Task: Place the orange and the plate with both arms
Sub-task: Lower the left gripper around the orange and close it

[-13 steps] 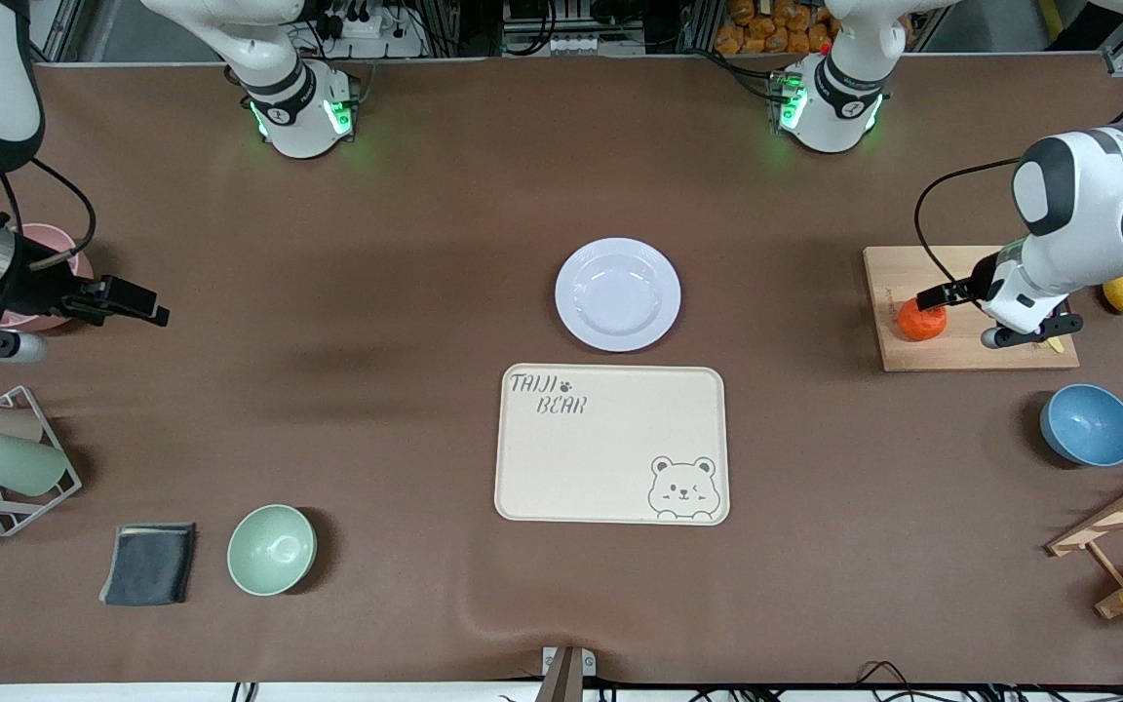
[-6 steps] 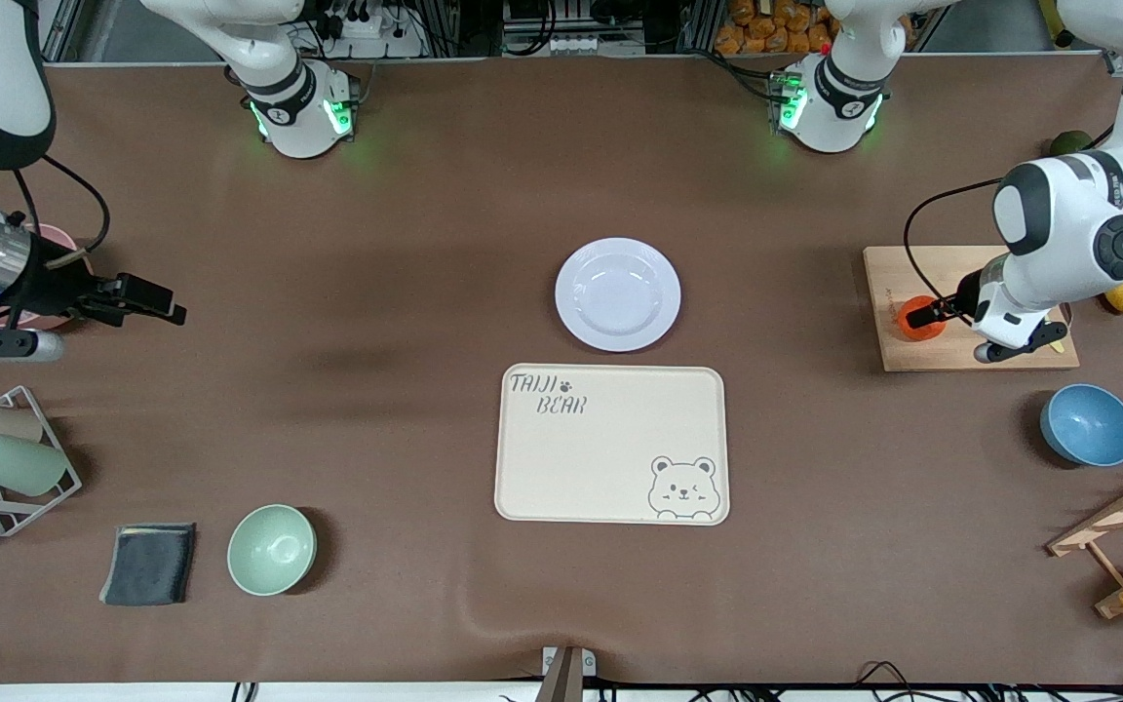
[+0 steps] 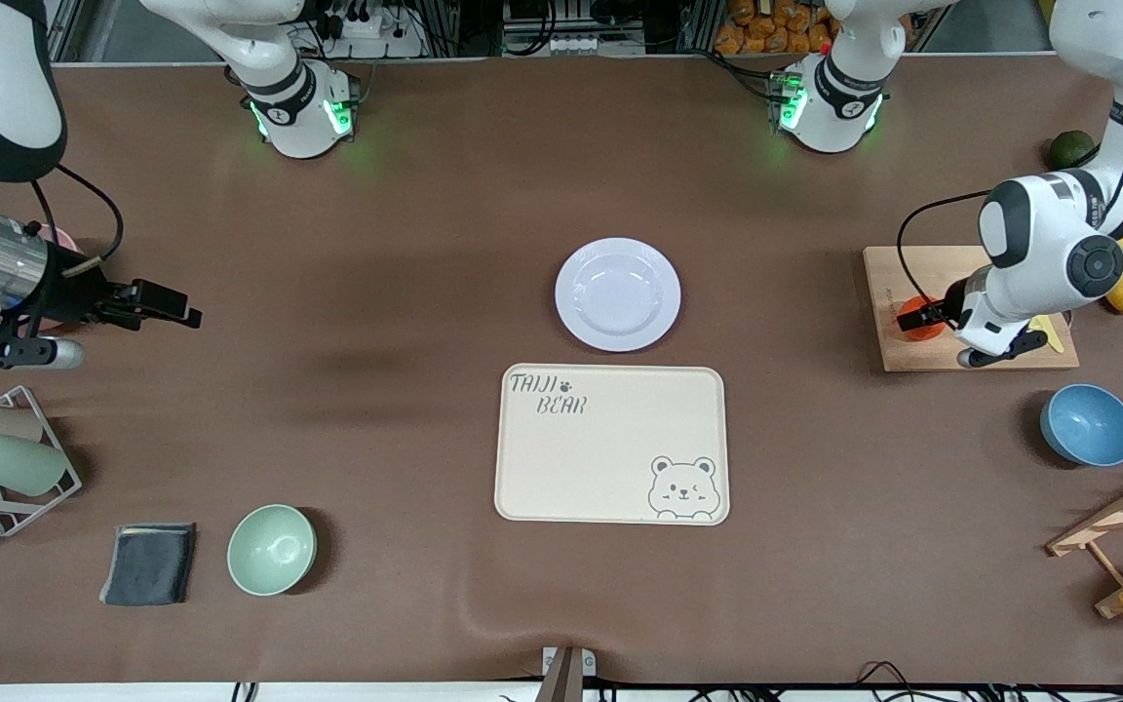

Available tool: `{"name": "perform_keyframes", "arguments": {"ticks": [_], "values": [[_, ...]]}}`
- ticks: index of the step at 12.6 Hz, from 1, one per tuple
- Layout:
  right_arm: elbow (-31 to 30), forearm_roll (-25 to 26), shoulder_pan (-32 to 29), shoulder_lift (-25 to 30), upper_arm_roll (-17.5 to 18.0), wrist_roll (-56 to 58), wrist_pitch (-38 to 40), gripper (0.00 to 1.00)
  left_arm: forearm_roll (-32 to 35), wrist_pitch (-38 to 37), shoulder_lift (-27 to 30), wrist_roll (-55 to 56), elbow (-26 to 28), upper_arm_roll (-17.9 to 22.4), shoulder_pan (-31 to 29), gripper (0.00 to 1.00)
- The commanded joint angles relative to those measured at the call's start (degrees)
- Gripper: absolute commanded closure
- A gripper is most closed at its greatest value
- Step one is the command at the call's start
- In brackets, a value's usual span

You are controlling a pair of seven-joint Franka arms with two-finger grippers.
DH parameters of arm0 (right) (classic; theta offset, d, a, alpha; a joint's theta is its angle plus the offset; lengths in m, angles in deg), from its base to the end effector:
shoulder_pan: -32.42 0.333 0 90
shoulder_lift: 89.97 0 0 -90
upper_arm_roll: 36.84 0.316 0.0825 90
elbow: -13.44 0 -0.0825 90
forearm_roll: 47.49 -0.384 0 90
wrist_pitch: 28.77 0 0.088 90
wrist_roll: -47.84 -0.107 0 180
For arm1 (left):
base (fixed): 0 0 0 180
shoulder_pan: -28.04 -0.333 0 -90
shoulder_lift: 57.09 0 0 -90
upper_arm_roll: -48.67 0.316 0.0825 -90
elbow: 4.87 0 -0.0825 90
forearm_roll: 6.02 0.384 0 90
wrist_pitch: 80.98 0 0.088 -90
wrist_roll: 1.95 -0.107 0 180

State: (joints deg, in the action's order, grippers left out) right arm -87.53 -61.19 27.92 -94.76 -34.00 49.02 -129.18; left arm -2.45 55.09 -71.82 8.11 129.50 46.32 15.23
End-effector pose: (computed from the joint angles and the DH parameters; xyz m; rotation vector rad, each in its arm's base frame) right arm 0.5792 0.0036 0.5040 -2.8981 0.0910 0.1268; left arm 0.4816 0.0889 0.2065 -3.0582 -0.4755 0.3528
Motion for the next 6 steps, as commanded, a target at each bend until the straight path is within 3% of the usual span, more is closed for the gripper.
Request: {"name": "perform_keyframes", "arguments": {"ticks": [1,2,3,4,6], "values": [[1.2,-1.6,0.2,-0.7,-0.1,-0.8,0.7,0.00,1.6,1.7,-1.3,0.8,0.0,-0.5,-0.4,0.00],[1.2,-1.6,0.3,-0.7,-0.1,-0.8,0.7,0.00,1.6,2.2,-1.4,0.8,0.0,-0.5,-0.1,0.00],[1.2,-1.6,0.3,-0.7,-0.1,-0.8,0.7,0.00,1.6,2.3,-1.4,0.9,0.0,-0.6,0.0,0.20],[1.2,-1.6,0.2,-0.7,-0.1,-0.8,0.7,0.00,1.7,2.2,-1.3,0.8,0.1,-0.6,0.0,0.52],[1.2,-1.7,-0.1,-0.9,0.0,-0.7,0.7,0.00,2.7,1.7,-0.3,0.7,0.1,-0.8,0.1,0.83]]}}
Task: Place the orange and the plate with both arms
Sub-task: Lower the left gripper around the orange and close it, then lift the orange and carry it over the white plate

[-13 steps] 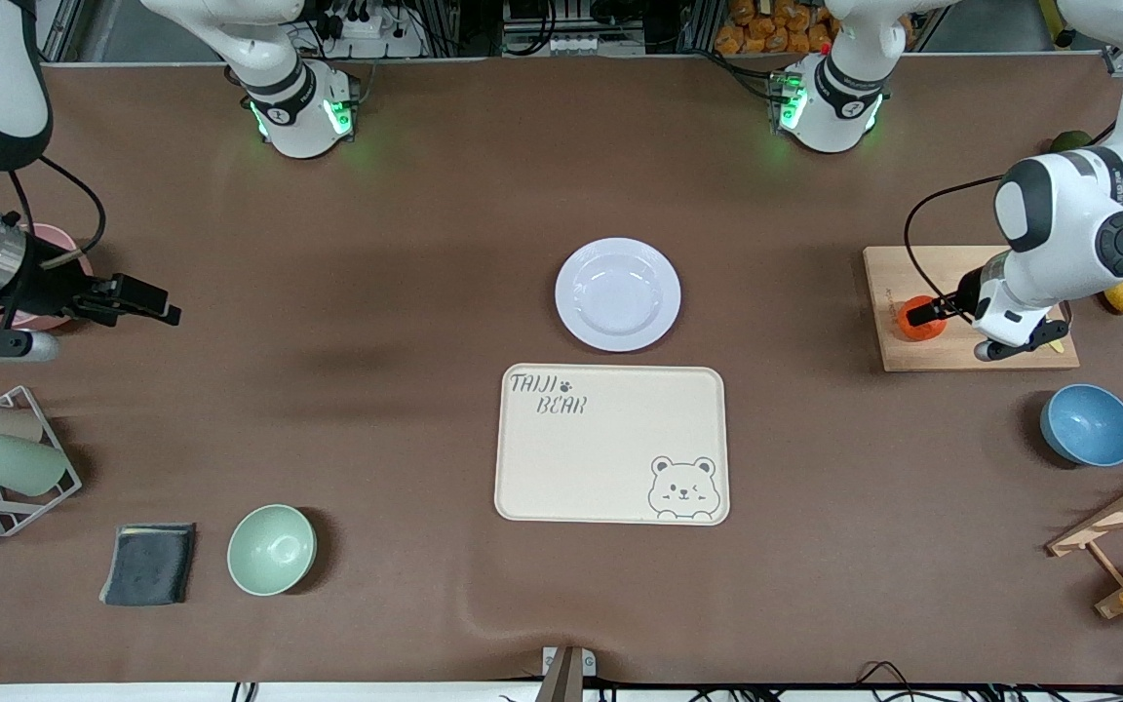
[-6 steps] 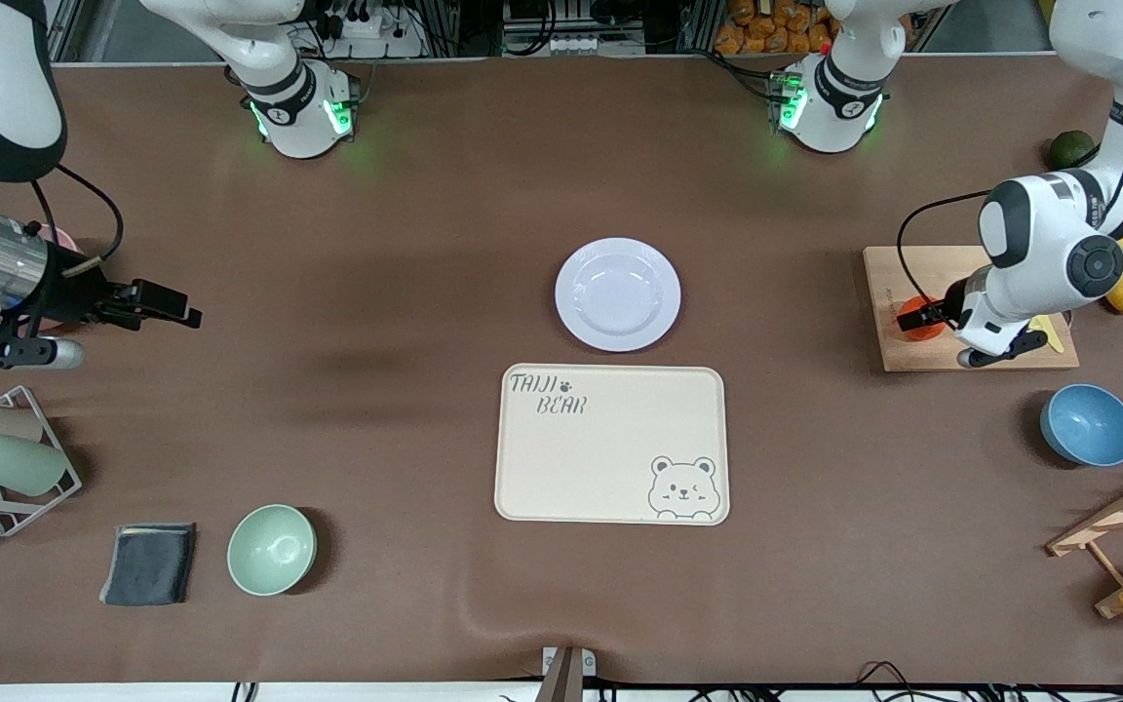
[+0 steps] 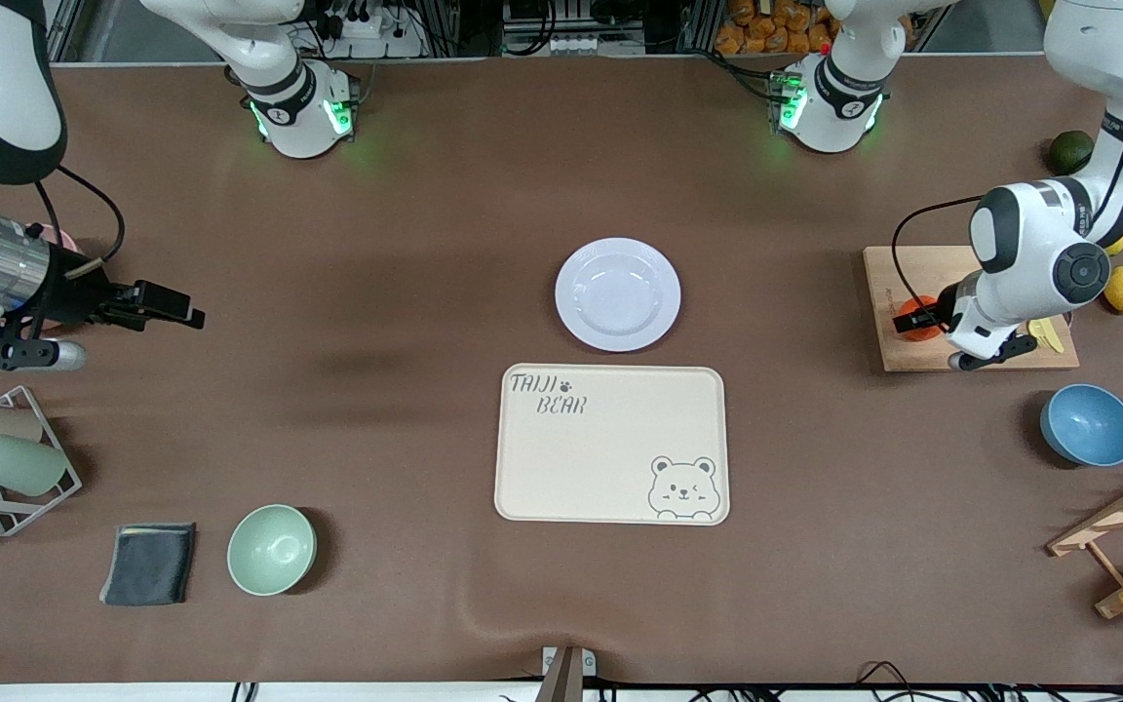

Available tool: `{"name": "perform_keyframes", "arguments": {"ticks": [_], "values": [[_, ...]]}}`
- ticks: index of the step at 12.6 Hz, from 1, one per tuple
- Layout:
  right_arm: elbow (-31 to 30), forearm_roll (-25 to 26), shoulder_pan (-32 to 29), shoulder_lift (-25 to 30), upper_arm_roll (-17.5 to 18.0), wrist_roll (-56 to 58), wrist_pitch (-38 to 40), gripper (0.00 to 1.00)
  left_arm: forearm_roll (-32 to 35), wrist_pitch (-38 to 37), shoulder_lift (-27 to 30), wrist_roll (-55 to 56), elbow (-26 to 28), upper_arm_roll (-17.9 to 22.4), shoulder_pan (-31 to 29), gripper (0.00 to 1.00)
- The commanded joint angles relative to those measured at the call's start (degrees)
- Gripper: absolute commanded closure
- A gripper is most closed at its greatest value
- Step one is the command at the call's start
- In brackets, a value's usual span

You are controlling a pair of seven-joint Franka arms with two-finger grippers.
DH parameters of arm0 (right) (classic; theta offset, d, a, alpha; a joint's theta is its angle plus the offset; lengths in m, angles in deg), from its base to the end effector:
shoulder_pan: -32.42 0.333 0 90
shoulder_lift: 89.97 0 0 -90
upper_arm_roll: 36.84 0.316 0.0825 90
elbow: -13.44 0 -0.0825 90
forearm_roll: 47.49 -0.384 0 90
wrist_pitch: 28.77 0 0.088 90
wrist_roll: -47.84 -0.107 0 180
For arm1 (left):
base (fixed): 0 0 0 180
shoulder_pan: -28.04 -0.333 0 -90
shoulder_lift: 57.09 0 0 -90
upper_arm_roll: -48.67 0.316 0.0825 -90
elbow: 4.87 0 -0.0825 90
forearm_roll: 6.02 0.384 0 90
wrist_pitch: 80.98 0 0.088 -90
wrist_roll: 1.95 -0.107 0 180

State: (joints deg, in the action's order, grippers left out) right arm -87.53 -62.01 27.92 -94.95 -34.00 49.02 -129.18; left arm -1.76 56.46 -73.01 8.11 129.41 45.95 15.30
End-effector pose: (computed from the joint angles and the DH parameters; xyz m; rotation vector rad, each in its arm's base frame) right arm 0.5799 0.0048 0.5024 -2.8837 0.0959 0.1305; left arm 0.4833 0.0851 0.1984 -3.0591 -0.4474 0.3444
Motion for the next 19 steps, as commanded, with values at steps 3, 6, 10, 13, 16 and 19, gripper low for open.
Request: {"name": "perform_keyframes", "arguments": {"ticks": [3,6,10,13,16,19], "values": [[1.1,-3.7,0.1,-0.7,-0.2,-0.8,1.1,0.00,2.9,-3.7,5.4,0.8,-1.2,-2.1,0.8,0.98],[1.0,-3.9,-0.2,-0.7,-0.2,-0.8,1.4,0.00,2.9,-9.9,9.9,0.9,-5.3,-7.0,0.7,0.98],[1.0,-6.8,0.3,-1.4,-0.1,-0.8,1.5,0.00,2.0,-20.4,11.1,7.8,-11.5,-15.4,0.7,0.98],[0.9,-8.1,0.5,-1.5,-0.1,-0.9,2.0,0.00,1.5,-22.3,10.7,18.7,-11.6,-26.6,0.7,0.98],[0.9,-8.3,0.5,-2.0,-0.1,-0.9,2.2,0.00,-5.1,-23.3,10.4,26.1,-12.4,-35.4,0.8,0.99],[0.9,-13.2,0.3,-3.2,-0.1,-0.8,3.1,0.00,-6.4,-22.9,5.6,35.1,-16.5,-42.0,1.9,1.00]]}}
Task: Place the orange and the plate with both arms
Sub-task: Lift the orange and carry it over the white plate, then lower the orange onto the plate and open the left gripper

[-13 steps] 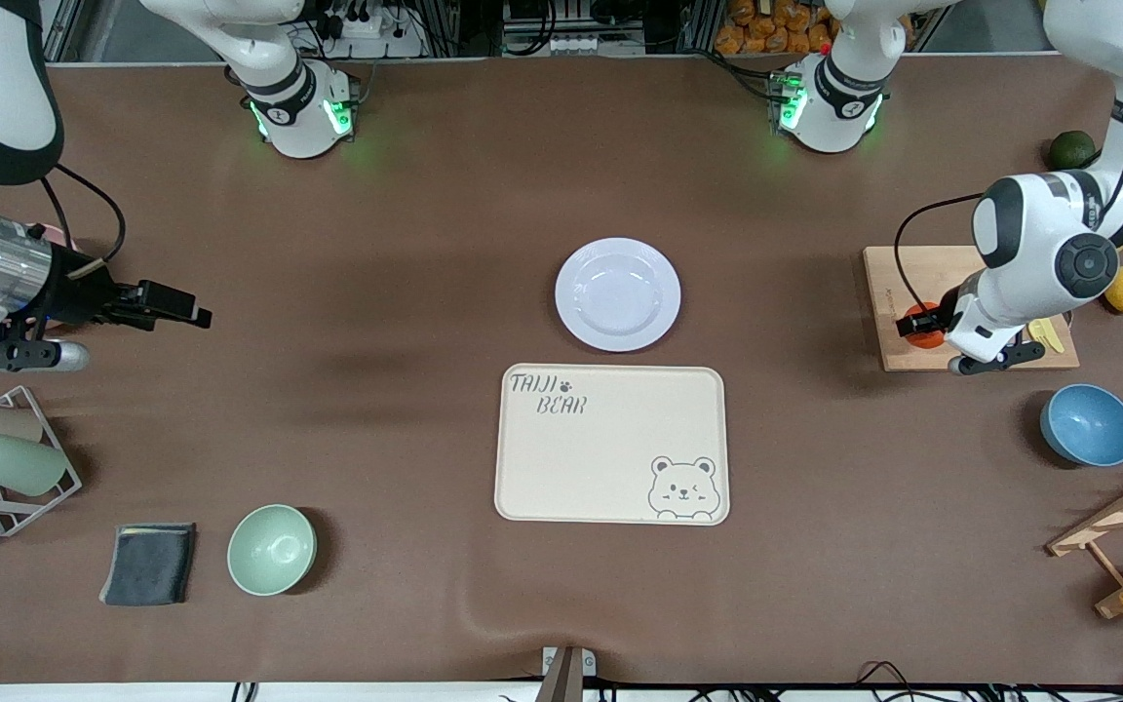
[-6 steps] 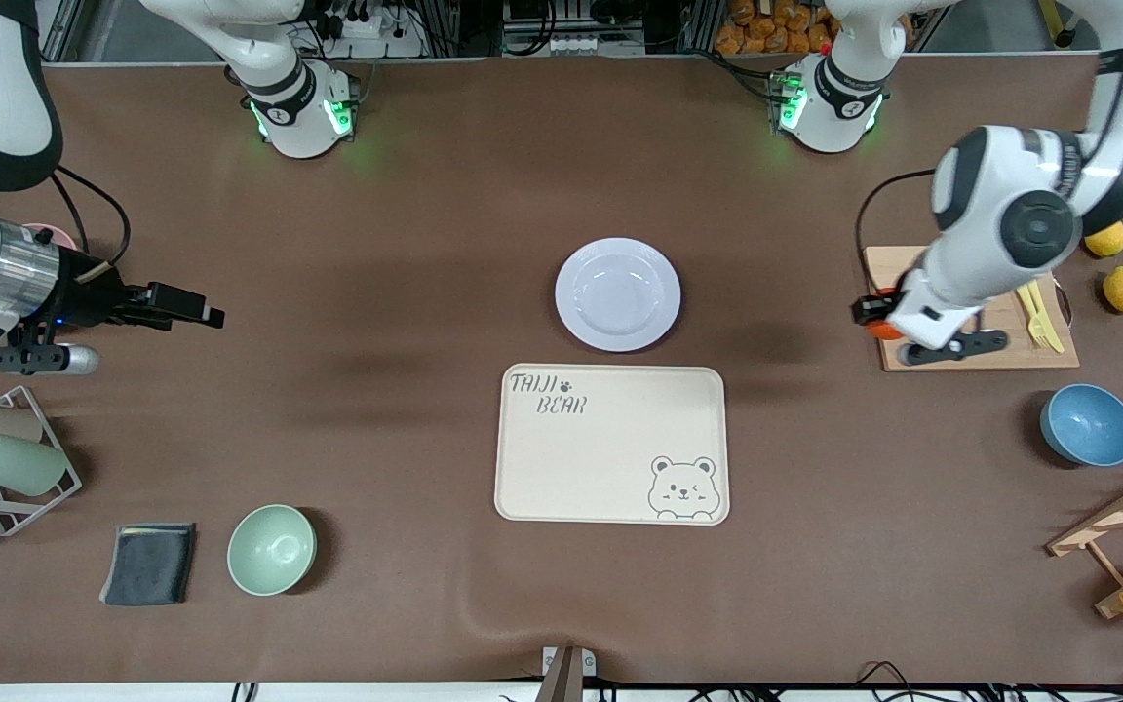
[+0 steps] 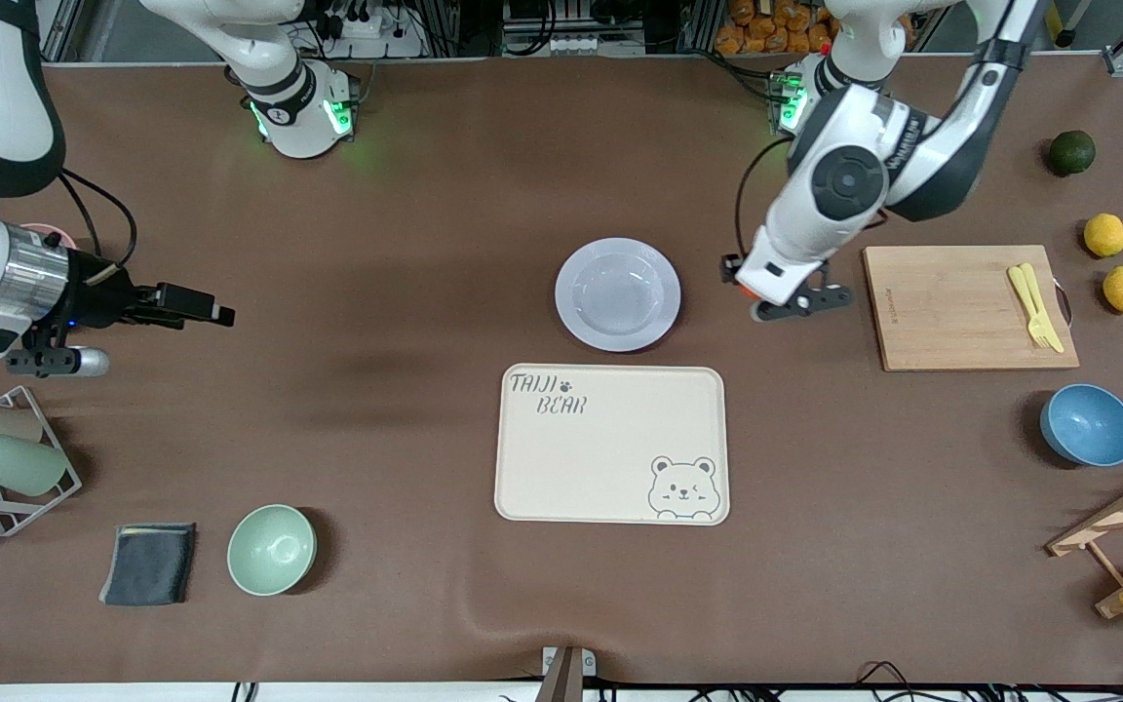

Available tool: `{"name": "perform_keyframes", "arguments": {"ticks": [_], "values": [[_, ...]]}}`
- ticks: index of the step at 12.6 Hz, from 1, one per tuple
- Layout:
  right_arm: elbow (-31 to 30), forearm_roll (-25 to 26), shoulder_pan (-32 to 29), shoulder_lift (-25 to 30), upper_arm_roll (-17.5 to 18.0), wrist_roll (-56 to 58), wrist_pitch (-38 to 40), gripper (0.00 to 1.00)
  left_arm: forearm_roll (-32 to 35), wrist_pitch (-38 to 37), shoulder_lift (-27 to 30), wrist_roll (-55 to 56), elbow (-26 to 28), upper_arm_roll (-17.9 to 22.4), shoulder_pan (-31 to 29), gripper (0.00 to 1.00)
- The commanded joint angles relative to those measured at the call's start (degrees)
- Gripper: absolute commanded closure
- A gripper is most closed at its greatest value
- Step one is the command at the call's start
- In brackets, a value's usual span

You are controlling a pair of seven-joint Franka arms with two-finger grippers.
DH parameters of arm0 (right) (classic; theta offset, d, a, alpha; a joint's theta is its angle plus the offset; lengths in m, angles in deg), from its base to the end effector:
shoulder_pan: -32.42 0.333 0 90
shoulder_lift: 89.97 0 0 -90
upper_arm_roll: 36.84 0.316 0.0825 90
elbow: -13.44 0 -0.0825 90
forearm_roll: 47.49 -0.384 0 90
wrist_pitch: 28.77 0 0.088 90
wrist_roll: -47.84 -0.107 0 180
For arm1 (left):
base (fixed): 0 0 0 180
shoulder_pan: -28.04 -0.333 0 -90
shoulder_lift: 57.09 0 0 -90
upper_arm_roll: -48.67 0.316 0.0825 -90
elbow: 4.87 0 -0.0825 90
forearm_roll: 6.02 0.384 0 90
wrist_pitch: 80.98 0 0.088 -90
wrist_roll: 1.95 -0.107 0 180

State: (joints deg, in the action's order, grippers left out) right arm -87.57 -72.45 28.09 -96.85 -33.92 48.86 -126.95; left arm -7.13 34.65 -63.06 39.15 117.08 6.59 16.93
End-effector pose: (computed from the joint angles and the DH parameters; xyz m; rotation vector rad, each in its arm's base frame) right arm 0.5827 0.0239 0.4857 -2.6952 0.1441 0.2166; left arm 0.4566 -0.2716 0.3588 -3.0722 -0.2818 0.3140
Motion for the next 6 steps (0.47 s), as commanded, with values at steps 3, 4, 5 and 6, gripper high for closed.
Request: {"name": "perform_keyframes", "arguments": {"ticks": [3,4,5,6], "values": [[0.8,-6.1,1.9,-3.0,-0.3,-0.8,0.4,0.00,0.0,2.6,-12.5,12.5,-7.7,-2.7,7.9,1.00],[0.8,-7.9,2.4,-3.9,-0.3,-0.8,-0.2,0.00,2.0,4.3,-15.1,14.5,-8.4,-2.7,9.1,1.00],[0.6,-9.9,3.4,-4.5,-0.3,-0.9,-1.7,0.00,4.8,5.1,-17.9,17.2,-9.8,-2.7,9.7,1.00],[-1.7,-11.1,4.5,-4.8,-0.3,-1.3,-4.9,0.00,7.3,5.1,-21.9,20.2,-12.4,-2.6,11.2,1.00]]}}
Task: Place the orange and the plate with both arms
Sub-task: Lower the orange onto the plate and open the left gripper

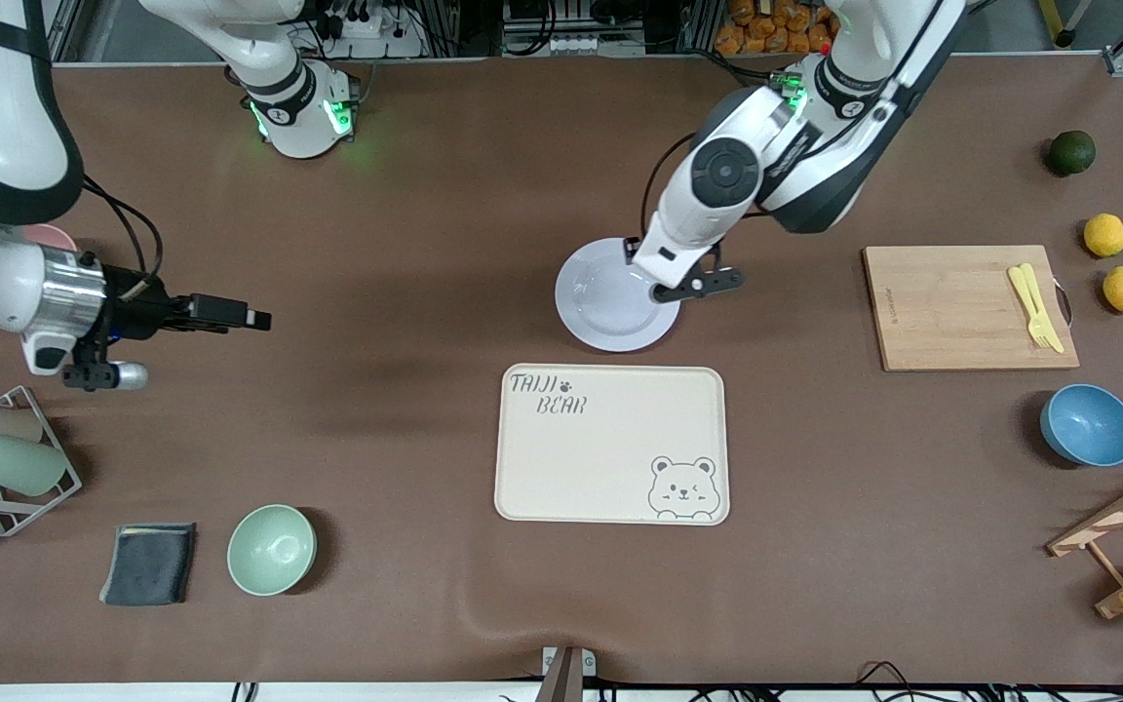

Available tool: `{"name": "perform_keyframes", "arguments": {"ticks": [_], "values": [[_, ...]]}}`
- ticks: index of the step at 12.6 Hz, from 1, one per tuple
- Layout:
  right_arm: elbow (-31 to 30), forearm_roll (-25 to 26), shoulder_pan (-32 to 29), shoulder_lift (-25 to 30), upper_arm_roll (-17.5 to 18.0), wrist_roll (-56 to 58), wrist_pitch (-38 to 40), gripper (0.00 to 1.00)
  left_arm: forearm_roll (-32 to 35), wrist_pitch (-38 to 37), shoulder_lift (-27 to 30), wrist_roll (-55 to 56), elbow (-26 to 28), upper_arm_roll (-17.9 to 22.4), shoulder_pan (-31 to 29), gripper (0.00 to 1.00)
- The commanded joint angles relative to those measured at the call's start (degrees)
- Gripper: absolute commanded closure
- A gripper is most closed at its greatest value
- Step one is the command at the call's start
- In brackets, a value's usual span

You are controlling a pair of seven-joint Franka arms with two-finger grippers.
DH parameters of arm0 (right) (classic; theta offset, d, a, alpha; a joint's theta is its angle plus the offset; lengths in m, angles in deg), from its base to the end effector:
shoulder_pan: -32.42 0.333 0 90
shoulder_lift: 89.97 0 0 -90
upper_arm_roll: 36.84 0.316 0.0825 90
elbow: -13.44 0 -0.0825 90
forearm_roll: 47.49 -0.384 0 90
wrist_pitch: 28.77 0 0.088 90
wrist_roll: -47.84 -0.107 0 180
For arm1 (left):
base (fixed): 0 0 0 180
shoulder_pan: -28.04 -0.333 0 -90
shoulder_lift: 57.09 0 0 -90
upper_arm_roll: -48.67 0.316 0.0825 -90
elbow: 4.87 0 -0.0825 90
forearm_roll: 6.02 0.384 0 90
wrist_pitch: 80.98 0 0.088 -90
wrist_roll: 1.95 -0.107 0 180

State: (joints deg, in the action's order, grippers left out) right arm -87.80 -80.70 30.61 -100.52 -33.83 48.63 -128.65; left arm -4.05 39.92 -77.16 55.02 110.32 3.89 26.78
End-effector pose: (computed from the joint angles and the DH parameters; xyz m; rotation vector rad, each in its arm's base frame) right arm 0.5945 0.0602 0.4541 -2.5562 0.1646 0.2697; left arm 0.4297 -0.3863 0.3171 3.0691 0.3502 -0.4066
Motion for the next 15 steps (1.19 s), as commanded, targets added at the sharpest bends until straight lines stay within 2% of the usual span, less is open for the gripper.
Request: {"name": "perform_keyframes", "arguments": {"ticks": [1,4,7,8,9,10,12,15], "values": [[-3.9,-4.3,3.6,-0.9,-0.3,-1.1,-6.0,0.00,7.1,-0.1,-11.4,7.3,-7.7,0.3,3.2,1.00],[-8.3,-10.6,7.0,-1.5,-0.3,-2.1,-12.2,0.00,15.9,0.0,-18.7,15.9,-11.5,2.2,6.9,1.00],[-11.6,-17.7,10.0,-2.5,-0.3,-1.4,-16.3,0.00,16.2,0.5,-21.2,16.9,-12.6,3.6,10.1,0.97],[-13.4,-20.3,10.4,-2.5,-0.3,0.3,-17.7,0.00,16.1,0.9,-21.2,16.9,-12.6,4.2,11.1,0.89],[-14.8,-24.2,11.2,-2.5,-0.3,4.2,-18.1,0.00,16.0,1.4,-21.2,16.9,-12.7,4.7,11.8,0.62],[-17.0,-29.7,11.7,-2.5,-0.3,8.2,-18.8,0.00,16.1,1.4,-21.1,17.0,-12.6,5.0,12.3,0.01],[-19.2,-36.3,14.5,-2.5,-0.3,13.1,-20.5,0.00,16.2,1.2,-20.5,18.6,-12.6,4.9,12.2,0.00],[-20.1,-40.6,16.9,-3.8,-0.3,17.4,-23.0,0.00,16.1,0.5,-17.6,19.0,-12.8,4.8,11.1,0.00]]}}
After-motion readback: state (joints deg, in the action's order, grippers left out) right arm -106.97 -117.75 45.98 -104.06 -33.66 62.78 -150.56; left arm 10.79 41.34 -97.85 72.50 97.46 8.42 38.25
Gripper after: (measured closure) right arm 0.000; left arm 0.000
